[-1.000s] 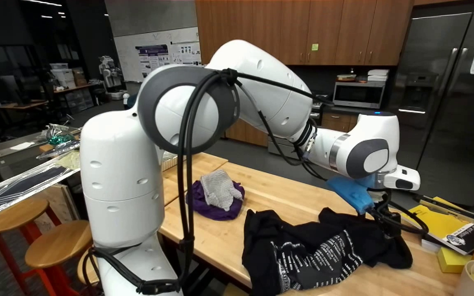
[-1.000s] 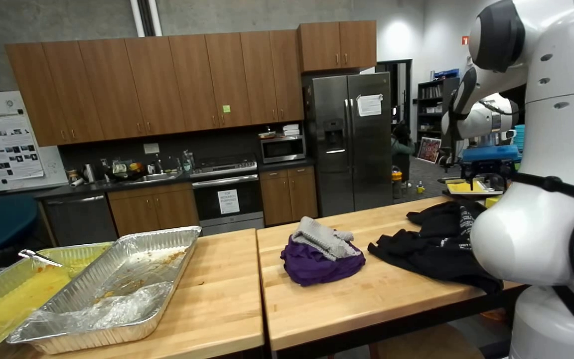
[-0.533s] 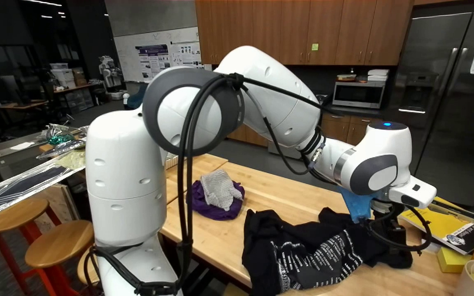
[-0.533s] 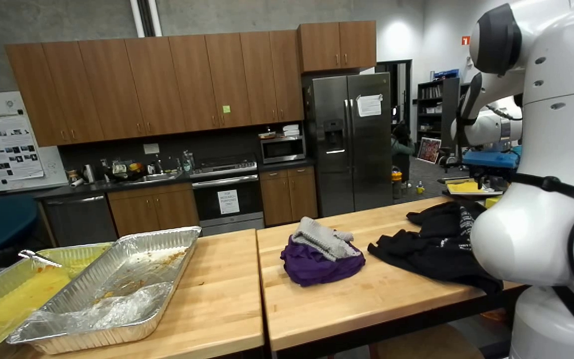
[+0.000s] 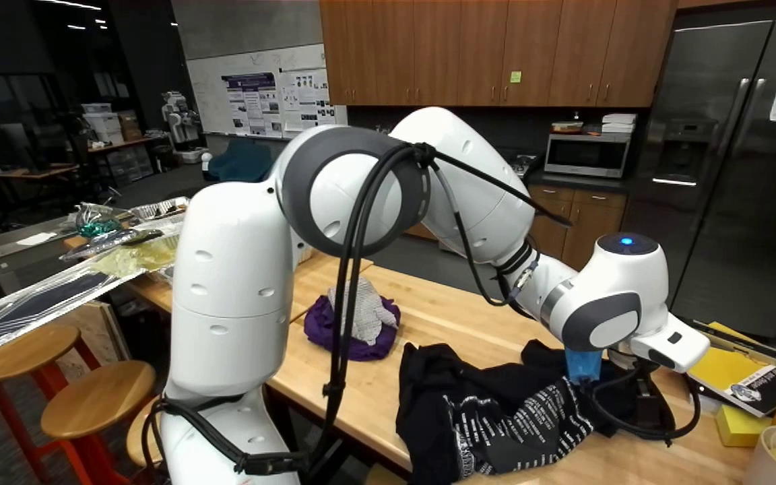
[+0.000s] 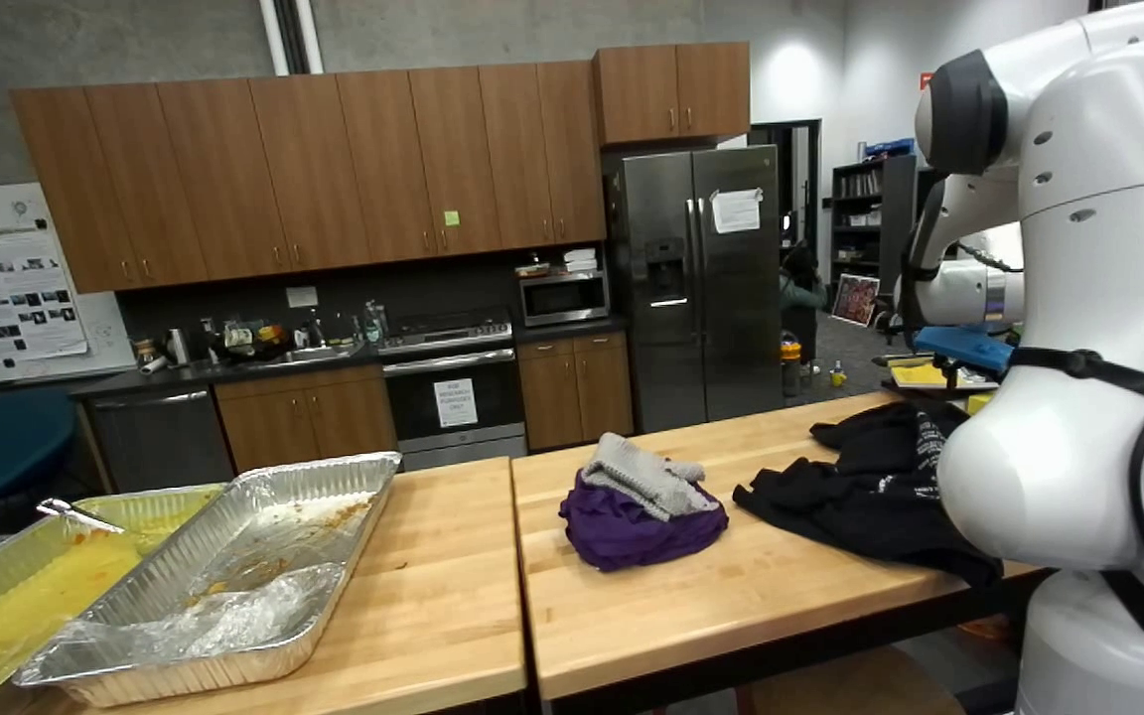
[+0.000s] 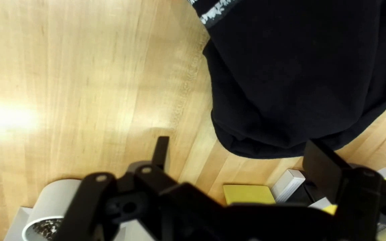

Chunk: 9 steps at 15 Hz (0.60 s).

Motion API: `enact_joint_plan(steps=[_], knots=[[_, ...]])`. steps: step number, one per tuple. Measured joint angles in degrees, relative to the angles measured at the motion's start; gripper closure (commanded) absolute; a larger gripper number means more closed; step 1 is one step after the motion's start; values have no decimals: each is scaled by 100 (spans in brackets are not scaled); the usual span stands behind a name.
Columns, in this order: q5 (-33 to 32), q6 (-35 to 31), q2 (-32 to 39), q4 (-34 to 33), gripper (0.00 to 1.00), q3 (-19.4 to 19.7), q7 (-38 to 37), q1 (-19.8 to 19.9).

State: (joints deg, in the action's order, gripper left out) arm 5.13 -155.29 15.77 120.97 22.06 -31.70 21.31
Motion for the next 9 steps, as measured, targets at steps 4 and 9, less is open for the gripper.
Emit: enact_joint_plan(steps=[4, 9], knots=[[480, -472, 322, -11, 0, -69, 205, 1], [1124, -803, 494, -138, 0, -290, 678, 29]])
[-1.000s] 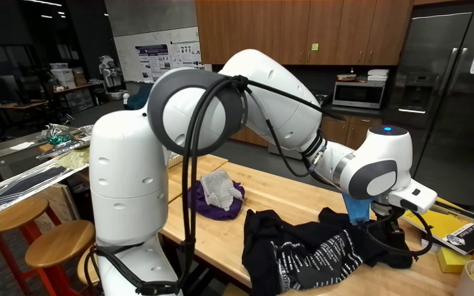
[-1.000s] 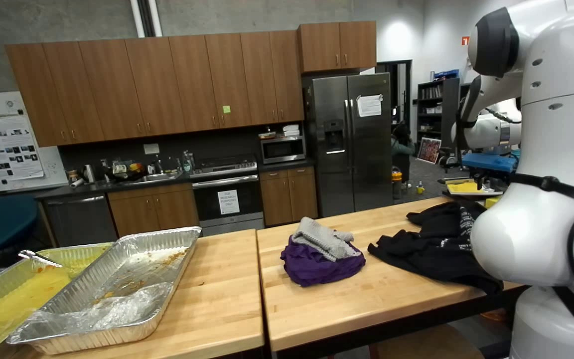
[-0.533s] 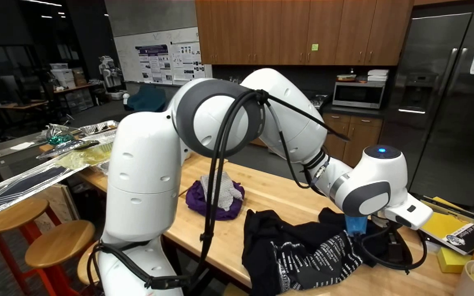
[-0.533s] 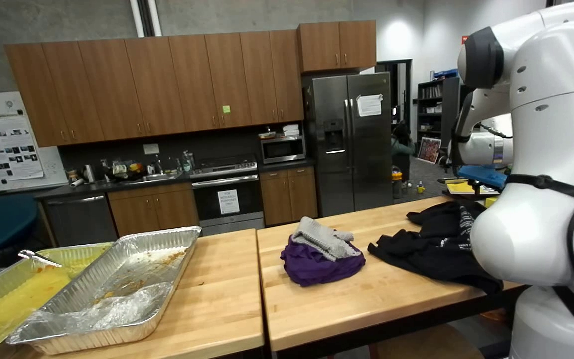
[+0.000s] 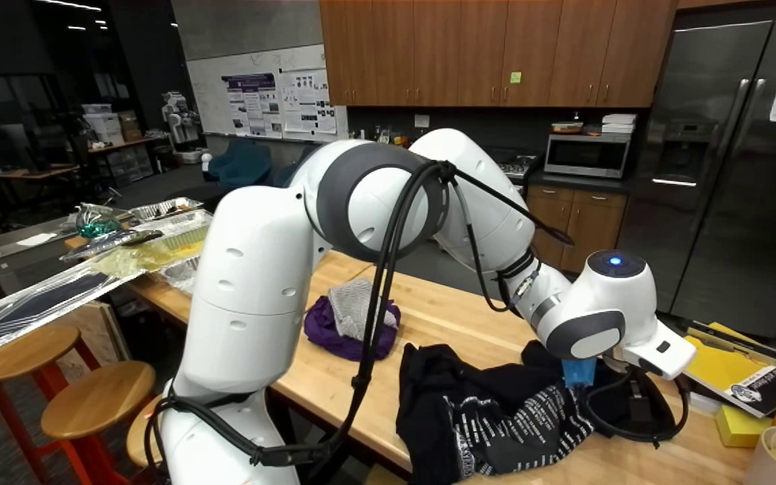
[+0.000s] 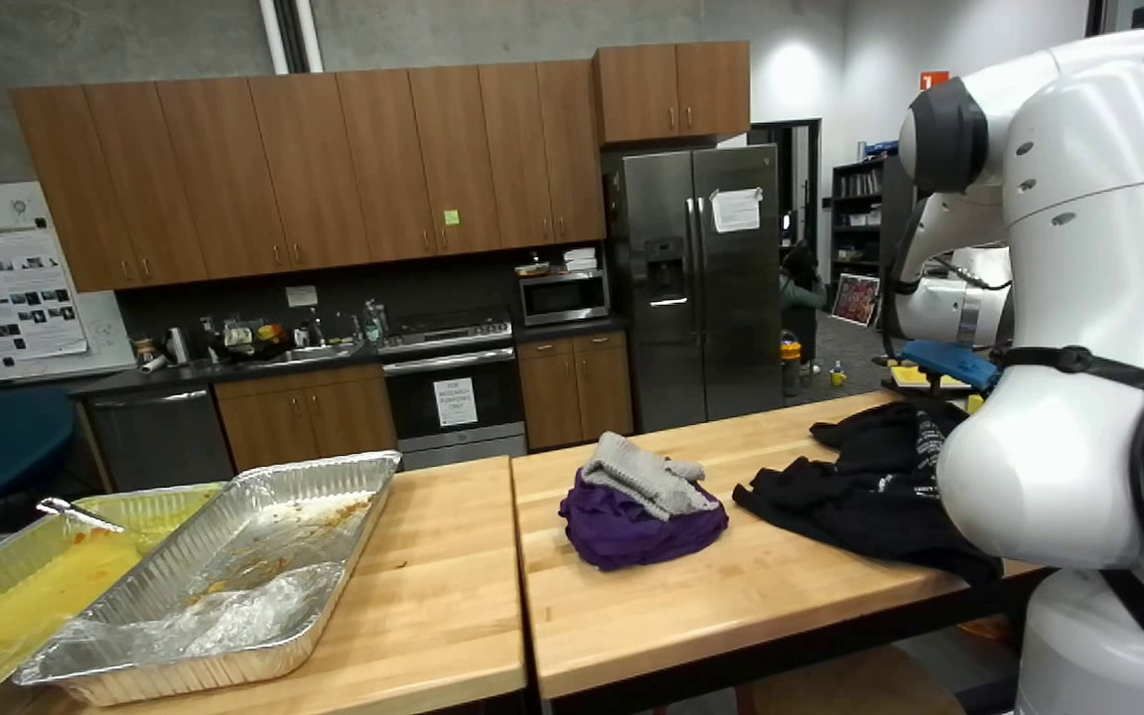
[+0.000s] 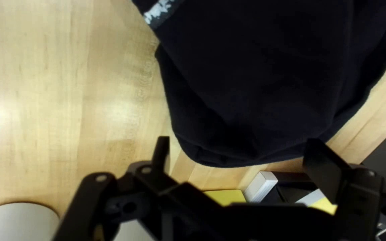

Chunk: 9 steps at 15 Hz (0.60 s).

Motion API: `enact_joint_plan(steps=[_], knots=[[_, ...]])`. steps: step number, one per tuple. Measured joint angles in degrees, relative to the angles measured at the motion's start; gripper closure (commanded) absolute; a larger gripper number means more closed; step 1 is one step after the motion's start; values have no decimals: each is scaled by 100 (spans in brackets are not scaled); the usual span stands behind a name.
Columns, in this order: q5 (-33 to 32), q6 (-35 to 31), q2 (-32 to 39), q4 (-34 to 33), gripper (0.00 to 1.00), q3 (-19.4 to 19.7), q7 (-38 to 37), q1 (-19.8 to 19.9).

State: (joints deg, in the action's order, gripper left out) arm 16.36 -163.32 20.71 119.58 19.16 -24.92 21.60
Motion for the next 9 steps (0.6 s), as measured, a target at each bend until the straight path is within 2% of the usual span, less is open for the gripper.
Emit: enact_joint_plan(steps=[9], knots=[[700, 6, 594, -661, 0, -590, 805, 437]])
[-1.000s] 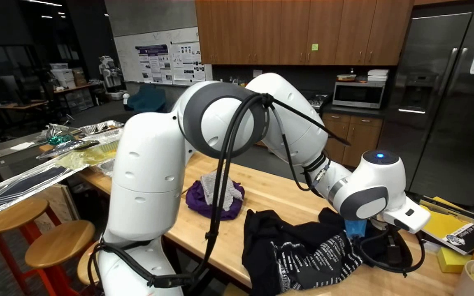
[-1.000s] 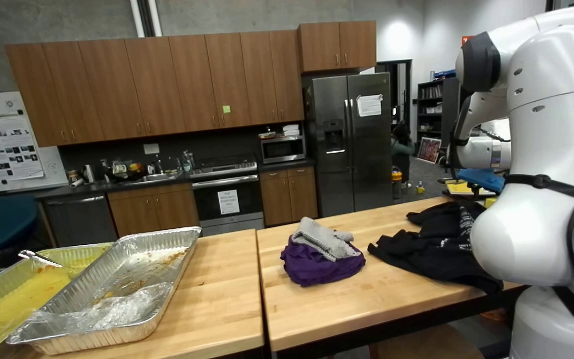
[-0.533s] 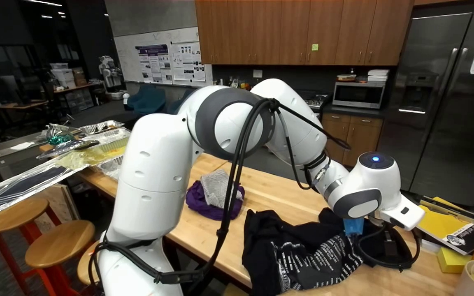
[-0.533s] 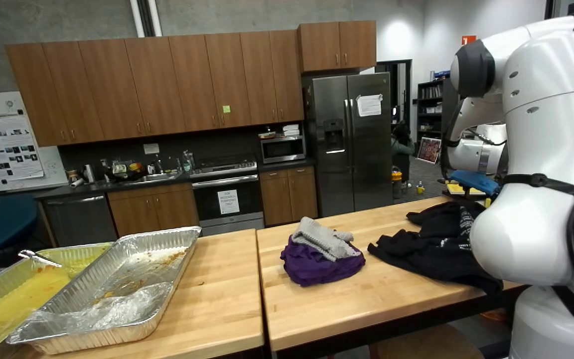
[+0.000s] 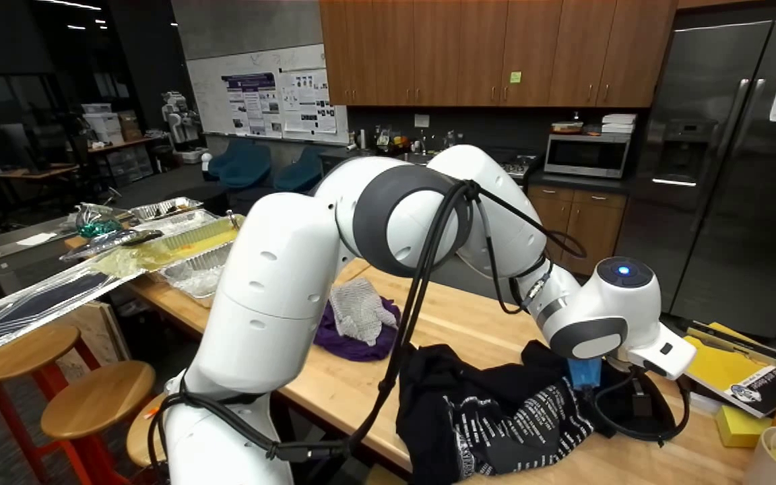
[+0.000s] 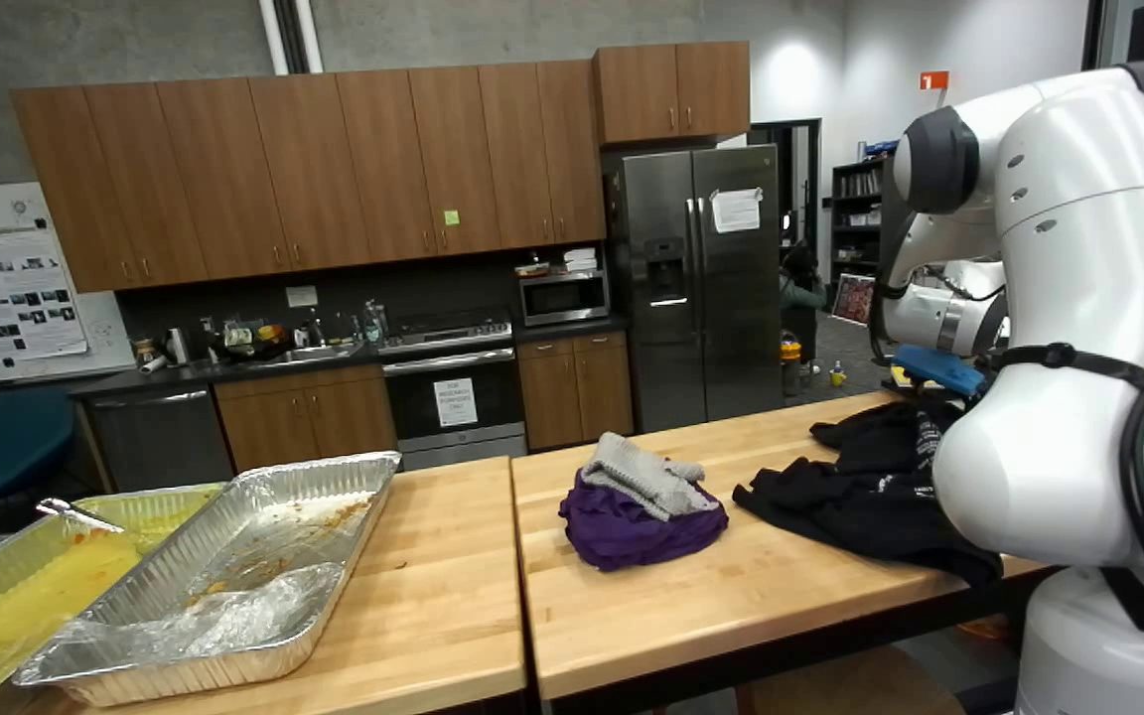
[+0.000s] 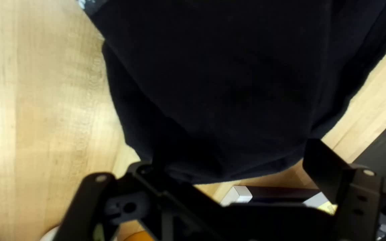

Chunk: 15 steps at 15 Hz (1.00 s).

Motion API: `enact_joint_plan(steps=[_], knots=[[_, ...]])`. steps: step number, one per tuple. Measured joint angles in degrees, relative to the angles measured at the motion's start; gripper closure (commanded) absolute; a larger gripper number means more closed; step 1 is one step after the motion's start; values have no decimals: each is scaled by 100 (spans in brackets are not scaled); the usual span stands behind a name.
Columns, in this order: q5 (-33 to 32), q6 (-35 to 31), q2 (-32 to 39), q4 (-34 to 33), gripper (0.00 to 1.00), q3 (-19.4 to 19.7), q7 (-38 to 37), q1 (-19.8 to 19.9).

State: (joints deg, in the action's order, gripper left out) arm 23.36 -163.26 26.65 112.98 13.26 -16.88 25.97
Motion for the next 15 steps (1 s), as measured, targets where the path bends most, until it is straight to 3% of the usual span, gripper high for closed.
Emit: enact_joint_plan(steps=[5, 9, 10, 15], knots=[[160, 178, 551, -451, 0, -284, 326, 351], [456, 183, 719, -651, 0, -687, 995, 867], [518, 178, 751, -693, 25, -811, 1121, 954], [1101, -207, 757, -615, 45, -1502, 2056, 1519]])
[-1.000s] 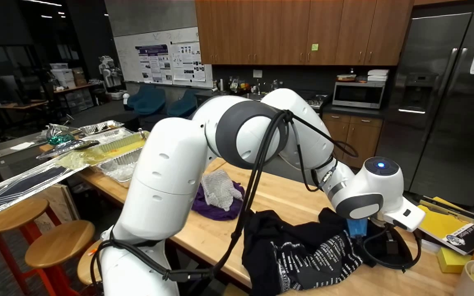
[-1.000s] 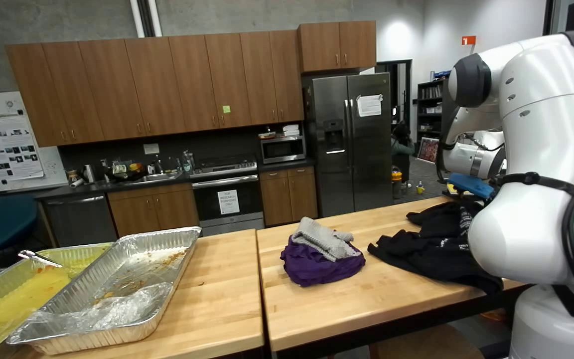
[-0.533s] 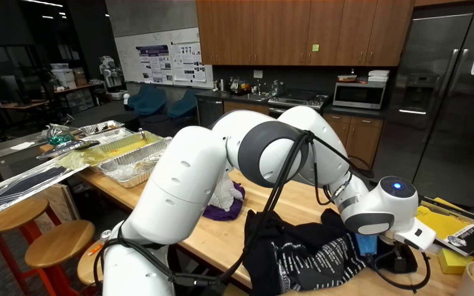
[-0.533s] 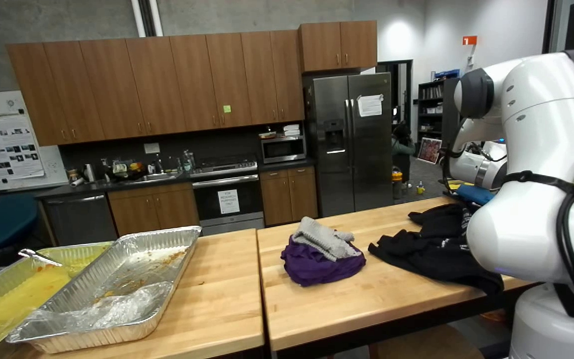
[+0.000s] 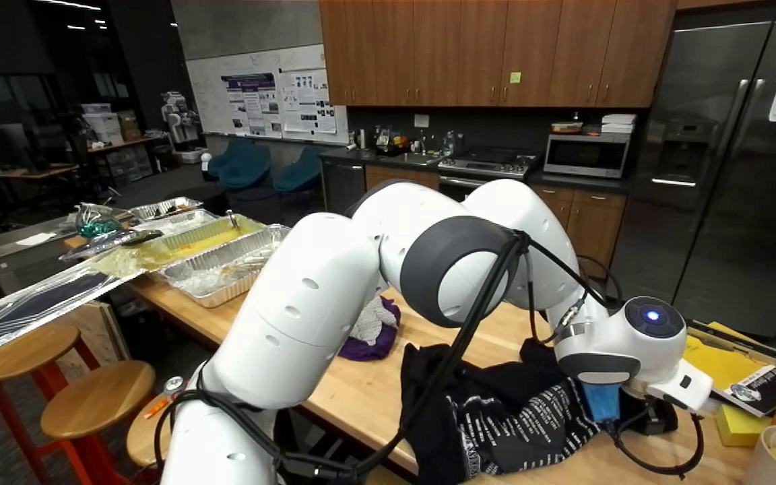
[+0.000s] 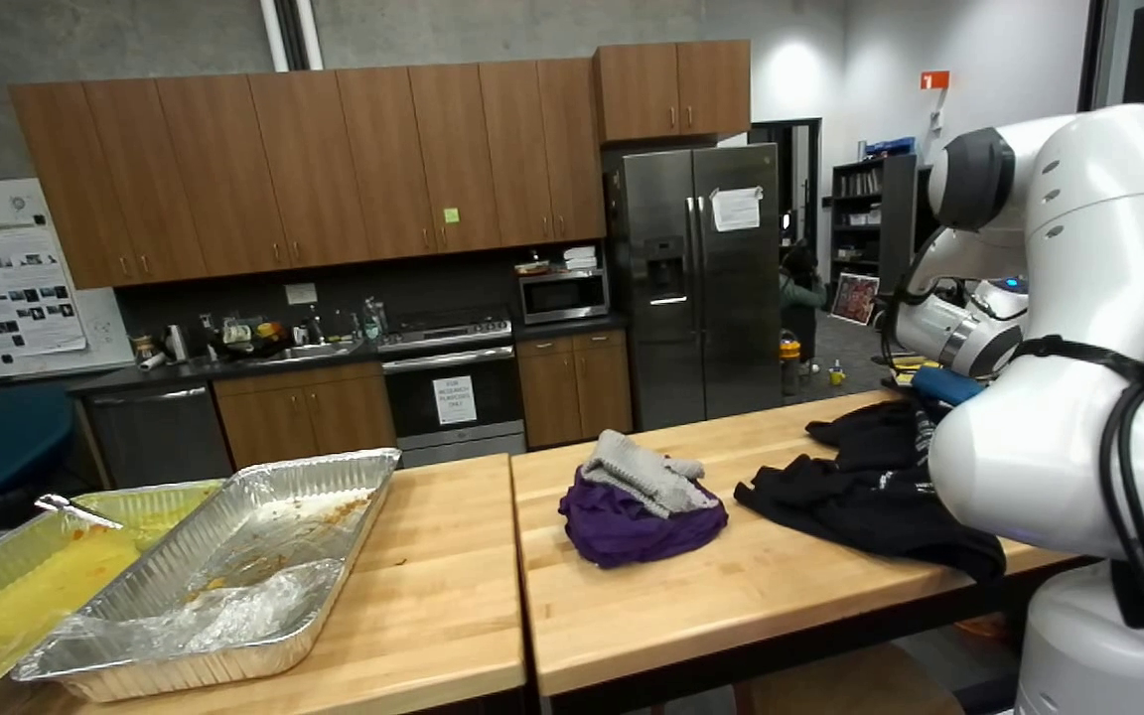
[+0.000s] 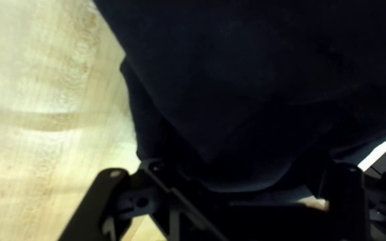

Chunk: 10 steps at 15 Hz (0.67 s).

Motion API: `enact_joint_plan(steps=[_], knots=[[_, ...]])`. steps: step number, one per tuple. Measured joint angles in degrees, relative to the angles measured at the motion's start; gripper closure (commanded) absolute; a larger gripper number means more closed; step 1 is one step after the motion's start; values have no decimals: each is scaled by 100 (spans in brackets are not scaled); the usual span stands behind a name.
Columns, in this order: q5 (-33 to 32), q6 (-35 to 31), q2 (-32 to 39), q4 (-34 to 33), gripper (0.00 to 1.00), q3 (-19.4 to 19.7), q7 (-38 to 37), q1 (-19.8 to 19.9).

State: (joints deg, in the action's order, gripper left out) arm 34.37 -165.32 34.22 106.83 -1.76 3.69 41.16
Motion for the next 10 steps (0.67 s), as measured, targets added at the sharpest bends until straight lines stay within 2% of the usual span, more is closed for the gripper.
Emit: enact_joint_plan(steps=[2, 6, 8, 10], knots=[[333, -309, -31, 127, 60, -381, 476, 299], [749, -674, -87, 366, 98, -999, 1057, 755], [915, -785, -96, 472, 100, -1288, 1247, 926], [1094, -892, -111, 577, 98, -1610, 1444, 1118]])
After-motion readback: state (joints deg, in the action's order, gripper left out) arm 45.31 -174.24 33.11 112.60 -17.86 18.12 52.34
